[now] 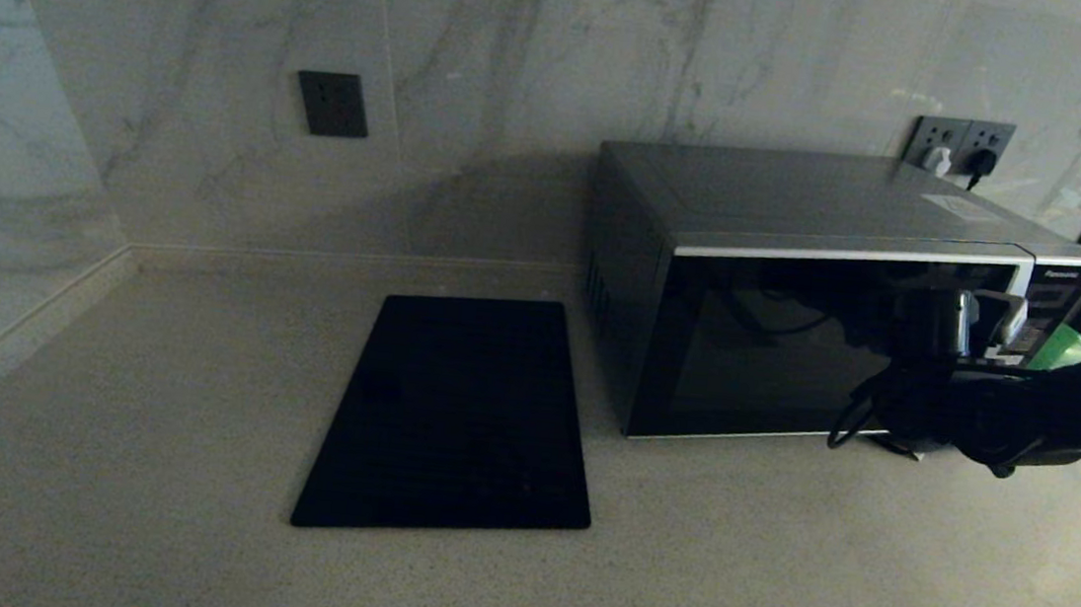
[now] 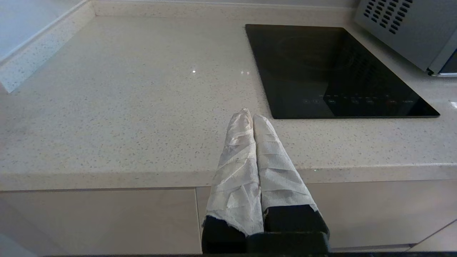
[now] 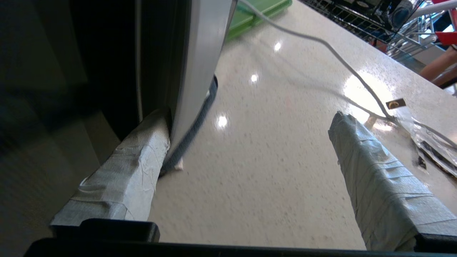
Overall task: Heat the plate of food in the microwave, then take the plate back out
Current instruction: Open the microwave oven
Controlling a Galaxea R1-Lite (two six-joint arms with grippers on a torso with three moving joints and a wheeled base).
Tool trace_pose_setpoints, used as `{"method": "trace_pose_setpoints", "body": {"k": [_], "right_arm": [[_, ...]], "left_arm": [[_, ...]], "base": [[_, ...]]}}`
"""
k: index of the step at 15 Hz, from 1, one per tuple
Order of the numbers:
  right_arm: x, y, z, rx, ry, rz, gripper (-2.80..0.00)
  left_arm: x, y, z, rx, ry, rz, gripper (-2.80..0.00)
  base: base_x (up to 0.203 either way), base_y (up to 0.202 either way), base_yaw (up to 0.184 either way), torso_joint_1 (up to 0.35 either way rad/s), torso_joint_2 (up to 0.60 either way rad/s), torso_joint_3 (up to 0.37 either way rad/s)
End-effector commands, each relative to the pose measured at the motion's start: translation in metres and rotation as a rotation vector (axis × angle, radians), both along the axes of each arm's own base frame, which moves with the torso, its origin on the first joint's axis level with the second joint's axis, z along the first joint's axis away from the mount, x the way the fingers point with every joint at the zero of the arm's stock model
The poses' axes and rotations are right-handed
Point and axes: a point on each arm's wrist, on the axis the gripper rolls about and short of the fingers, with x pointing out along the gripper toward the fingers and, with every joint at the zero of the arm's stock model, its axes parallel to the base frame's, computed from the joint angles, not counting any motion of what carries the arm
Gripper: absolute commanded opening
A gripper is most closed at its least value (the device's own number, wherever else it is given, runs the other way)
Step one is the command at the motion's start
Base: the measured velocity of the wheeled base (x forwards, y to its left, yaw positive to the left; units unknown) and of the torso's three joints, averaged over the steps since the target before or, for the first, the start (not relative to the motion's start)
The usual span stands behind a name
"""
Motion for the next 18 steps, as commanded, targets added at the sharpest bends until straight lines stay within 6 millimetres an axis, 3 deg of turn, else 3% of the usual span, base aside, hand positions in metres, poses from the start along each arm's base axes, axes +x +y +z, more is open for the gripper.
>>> {"method": "trace_pose_setpoints", "body": {"k": [1, 11, 18], "right_arm": [[0.004, -0.001, 0.008, -0.002, -0.032, -0.009, 0.00], [0.017, -0.016, -0.002, -0.003, -0.025, -0.048, 0.00], [0.017, -0.016, 0.004, -0.001, -0.043, -0.047, 0.00]], "left_arm": [[0.000, 0.000, 0.000, -0.001, 0.001, 0.001, -2.80], [0.000, 0.000, 0.000, -0.001, 0.001, 0.001, -2.80], [0.000, 0.000, 0.000, -0.001, 0.001, 0.001, -2.80]], "base": [[0.000, 0.000, 0.000, 0.000, 0.00, 0.000], [0.000, 0.000, 0.000, 0.000, 0.00, 0.000], [0.000, 0.000, 0.000, 0.000, 0.00, 0.000]]}}
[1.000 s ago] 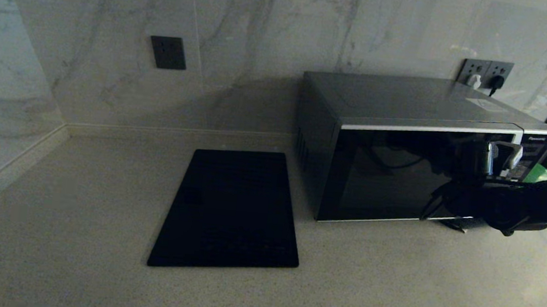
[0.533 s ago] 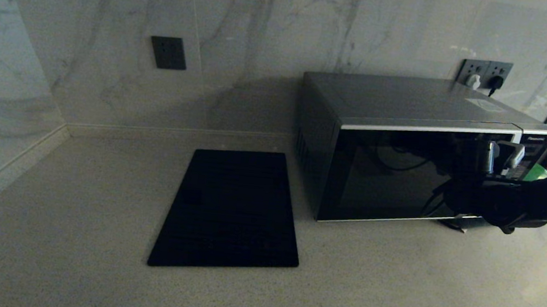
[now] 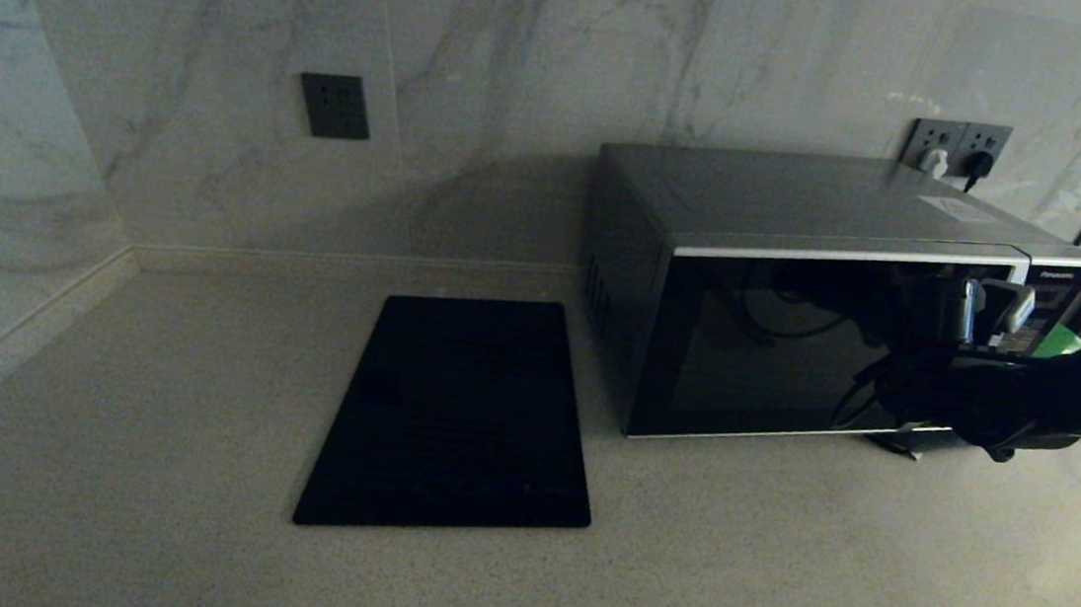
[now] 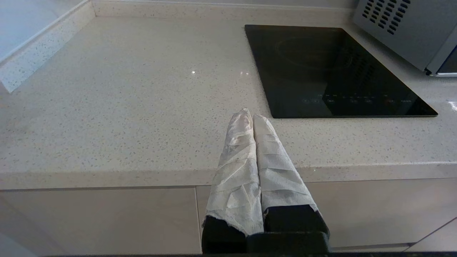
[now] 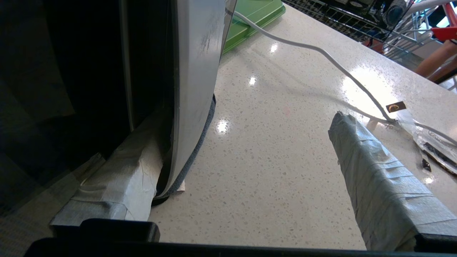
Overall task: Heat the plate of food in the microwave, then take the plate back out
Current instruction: Open the microwave oven
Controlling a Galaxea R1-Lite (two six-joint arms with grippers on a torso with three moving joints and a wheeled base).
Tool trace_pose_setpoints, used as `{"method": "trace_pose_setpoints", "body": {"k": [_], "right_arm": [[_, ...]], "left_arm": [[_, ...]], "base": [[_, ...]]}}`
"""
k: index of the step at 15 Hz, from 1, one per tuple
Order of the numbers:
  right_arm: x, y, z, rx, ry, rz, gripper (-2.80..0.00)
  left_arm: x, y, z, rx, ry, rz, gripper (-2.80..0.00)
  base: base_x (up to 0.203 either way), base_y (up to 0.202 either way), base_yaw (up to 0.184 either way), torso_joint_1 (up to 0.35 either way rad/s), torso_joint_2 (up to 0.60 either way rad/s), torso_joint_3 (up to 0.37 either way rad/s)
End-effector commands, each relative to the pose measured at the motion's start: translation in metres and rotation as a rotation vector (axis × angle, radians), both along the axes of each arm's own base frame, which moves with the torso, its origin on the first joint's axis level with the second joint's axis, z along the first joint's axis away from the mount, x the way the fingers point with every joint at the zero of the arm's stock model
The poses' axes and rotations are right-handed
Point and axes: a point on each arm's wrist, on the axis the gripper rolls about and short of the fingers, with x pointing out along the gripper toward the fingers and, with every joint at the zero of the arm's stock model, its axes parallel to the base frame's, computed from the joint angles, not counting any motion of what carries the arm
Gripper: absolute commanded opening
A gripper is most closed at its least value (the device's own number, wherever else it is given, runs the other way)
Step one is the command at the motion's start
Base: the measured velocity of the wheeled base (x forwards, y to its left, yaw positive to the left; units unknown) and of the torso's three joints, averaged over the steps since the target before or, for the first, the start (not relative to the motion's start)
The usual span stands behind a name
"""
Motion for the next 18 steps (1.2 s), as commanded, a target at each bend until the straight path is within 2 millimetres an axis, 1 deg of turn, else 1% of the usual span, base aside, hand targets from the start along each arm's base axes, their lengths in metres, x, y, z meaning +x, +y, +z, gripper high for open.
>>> {"method": "trace_pose_setpoints", "body": {"k": [1, 4, 12, 13, 18], "right_arm": [[-0.0005, 0.0001, 0.0013, -0.002, -0.006, -0.005, 0.00], [-0.0009, 0.0008, 0.0006, -0.001, -0.006, -0.004, 0.00], [-0.0045, 0.0007, 0.0088, 0.000, -0.019, -0.001, 0.00], [-0.0049, 0.0007, 0.0080, -0.001, -0.015, -0.001, -2.80], [-0.0049, 0.0007, 0.0080, 0.001, -0.019, -0.002, -2.80]], "left_arm": [[0.0001, 0.0000, 0.0001, 0.001, 0.000, 0.001, -2.80], [0.0001, 0.0000, 0.0001, -0.001, 0.000, 0.001, -2.80], [0.0001, 0.0000, 0.0001, -0.001, 0.000, 0.001, -2.80], [0.0001, 0.0000, 0.0001, -0.001, 0.000, 0.001, -2.80], [0.0001, 0.0000, 0.0001, -0.001, 0.000, 0.000, -2.80]], "base": [[0.000, 0.000, 0.000, 0.000, 0.00, 0.000], [0.000, 0.000, 0.000, 0.000, 0.00, 0.000], [0.000, 0.000, 0.000, 0.000, 0.00, 0.000], [0.000, 0.000, 0.000, 0.000, 0.00, 0.000], [0.000, 0.000, 0.000, 0.000, 0.00, 0.000]]}}
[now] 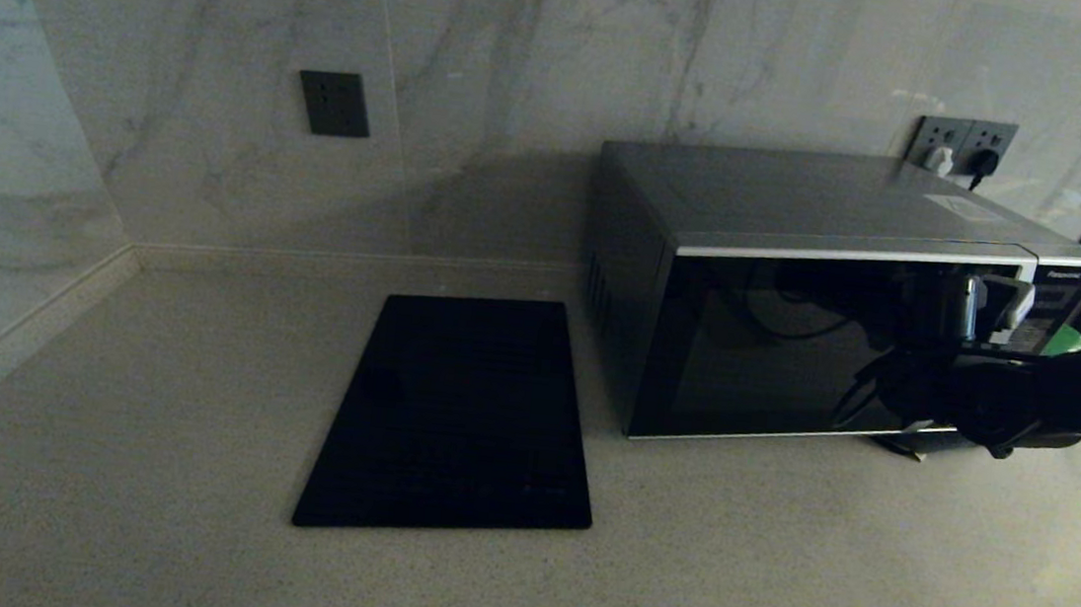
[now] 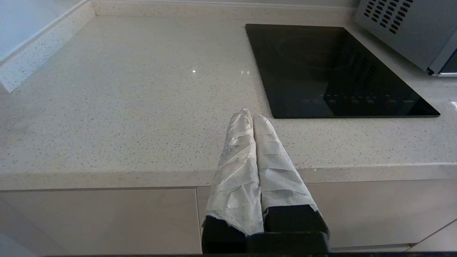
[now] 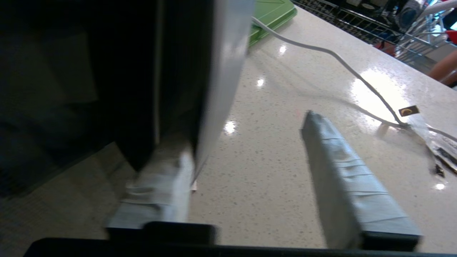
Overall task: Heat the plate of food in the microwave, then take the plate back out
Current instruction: Open the microwave oven
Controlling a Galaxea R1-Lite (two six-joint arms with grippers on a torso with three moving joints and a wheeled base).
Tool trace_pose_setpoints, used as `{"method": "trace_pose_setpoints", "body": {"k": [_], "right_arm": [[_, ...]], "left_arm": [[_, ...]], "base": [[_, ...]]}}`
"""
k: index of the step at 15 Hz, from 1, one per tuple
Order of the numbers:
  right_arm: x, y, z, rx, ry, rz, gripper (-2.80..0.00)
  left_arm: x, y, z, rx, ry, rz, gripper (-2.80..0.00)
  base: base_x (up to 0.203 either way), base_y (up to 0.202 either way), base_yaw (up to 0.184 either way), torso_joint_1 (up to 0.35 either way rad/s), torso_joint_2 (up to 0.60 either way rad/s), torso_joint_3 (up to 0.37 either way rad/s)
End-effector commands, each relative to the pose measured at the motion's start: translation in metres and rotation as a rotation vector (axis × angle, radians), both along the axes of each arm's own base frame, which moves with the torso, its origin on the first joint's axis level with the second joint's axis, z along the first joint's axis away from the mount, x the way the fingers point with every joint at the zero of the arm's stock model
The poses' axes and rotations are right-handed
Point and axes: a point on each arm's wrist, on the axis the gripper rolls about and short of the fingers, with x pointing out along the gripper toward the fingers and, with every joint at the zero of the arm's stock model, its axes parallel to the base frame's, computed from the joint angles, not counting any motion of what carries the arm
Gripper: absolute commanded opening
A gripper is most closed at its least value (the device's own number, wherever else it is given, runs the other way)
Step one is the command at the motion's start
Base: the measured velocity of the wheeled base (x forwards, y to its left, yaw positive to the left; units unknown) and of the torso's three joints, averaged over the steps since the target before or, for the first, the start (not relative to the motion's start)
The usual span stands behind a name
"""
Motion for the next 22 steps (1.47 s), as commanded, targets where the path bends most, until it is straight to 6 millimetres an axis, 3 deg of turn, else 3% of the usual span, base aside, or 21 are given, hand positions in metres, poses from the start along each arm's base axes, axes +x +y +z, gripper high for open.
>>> {"method": "trace_pose_setpoints", "body": {"k": [1, 18, 22], "right_arm": [[-0.001, 0.000, 0.001, -0.004, -0.005, -0.010, -2.80], [-0.011, 0.013, -0.006, -0.038, 0.040, -0.035, -2.80], [-0.014, 0.016, 0.003, -0.035, 0.018, -0.026, -2.80]], "left_arm": [[0.000, 0.000, 0.000, -0.001, 0.000, 0.001, -2.80], [0.000, 0.000, 0.000, -0.001, 0.000, 0.000, -2.80], [0.000, 0.000, 0.000, 0.001, 0.000, 0.001, -2.80]], "base": [[0.000, 0.000, 0.000, 0.000, 0.00, 0.000], [0.000, 0.000, 0.000, 0.000, 0.00, 0.000], [0.000, 0.000, 0.000, 0.000, 0.00, 0.000]]}}
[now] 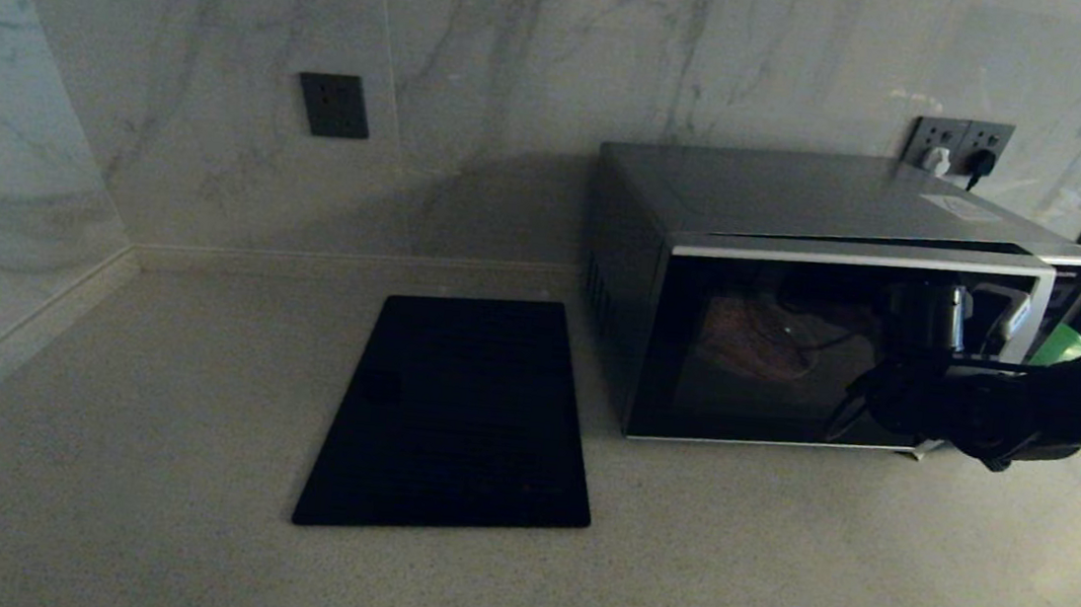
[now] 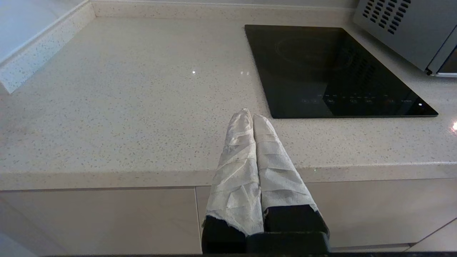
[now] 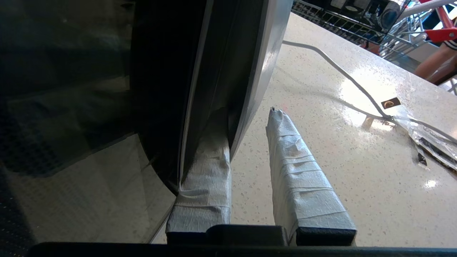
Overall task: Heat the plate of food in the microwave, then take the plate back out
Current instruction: Open the microwave oven
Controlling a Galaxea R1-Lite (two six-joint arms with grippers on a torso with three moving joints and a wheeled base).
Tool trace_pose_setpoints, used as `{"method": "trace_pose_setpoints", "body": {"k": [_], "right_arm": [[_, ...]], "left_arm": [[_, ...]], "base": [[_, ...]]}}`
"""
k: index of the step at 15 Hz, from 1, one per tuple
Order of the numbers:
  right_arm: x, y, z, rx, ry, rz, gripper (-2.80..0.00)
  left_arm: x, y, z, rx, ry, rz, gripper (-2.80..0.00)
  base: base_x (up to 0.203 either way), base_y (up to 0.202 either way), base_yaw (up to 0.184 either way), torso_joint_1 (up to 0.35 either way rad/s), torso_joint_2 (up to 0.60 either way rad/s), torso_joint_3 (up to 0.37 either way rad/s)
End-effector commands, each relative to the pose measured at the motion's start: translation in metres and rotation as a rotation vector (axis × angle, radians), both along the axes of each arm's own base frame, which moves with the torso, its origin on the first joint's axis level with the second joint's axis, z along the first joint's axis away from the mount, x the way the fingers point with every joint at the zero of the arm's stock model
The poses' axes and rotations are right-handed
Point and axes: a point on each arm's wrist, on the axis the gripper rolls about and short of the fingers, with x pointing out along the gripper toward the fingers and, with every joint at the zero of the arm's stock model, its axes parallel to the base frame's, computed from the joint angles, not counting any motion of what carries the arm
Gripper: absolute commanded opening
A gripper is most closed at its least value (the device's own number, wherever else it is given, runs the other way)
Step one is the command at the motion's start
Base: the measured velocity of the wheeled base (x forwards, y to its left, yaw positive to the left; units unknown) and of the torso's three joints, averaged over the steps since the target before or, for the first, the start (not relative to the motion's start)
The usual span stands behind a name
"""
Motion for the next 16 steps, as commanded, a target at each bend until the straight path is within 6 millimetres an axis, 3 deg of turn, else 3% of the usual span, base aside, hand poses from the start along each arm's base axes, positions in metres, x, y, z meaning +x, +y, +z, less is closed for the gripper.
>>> {"method": "trace_pose_setpoints", "body": {"k": [1, 2, 7, 11, 13, 16], "right_arm": [[-0.005, 0.003, 0.008, -0.001, -0.016, 0.006, -2.80], [-0.007, 0.005, 0.008, -0.002, -0.009, 0.012, 0.00], [-0.017, 0.014, 0.017, 0.000, -0.017, 0.037, 0.00], [-0.035, 0.036, 0.035, 0.009, -0.060, 0.103, 0.00], [-0.052, 0.045, 0.061, 0.037, -0.149, 0.149, 0.00], [-0.094, 0.041, 0.118, 0.080, -0.301, 0.225, 0.00]], "left_arm": [[0.000, 0.000, 0.000, -0.001, 0.001, 0.001, -2.80], [0.000, 0.000, 0.000, -0.001, 0.001, 0.001, -2.80], [0.000, 0.000, 0.000, 0.000, 0.001, 0.000, -2.80], [0.000, 0.000, 0.000, 0.001, 0.001, 0.001, -2.80], [0.000, 0.000, 0.000, -0.001, 0.000, 0.001, -2.80], [0.000, 0.000, 0.000, -0.001, 0.001, 0.001, -2.80]], "base": [[0.000, 0.000, 0.000, 0.000, 0.00, 0.000], [0.000, 0.000, 0.000, 0.000, 0.00, 0.000], [0.000, 0.000, 0.000, 0.000, 0.00, 0.000], [0.000, 0.000, 0.000, 0.000, 0.00, 0.000], [0.000, 0.000, 0.000, 0.000, 0.00, 0.000], [0.000, 0.000, 0.000, 0.000, 0.00, 0.000]]}}
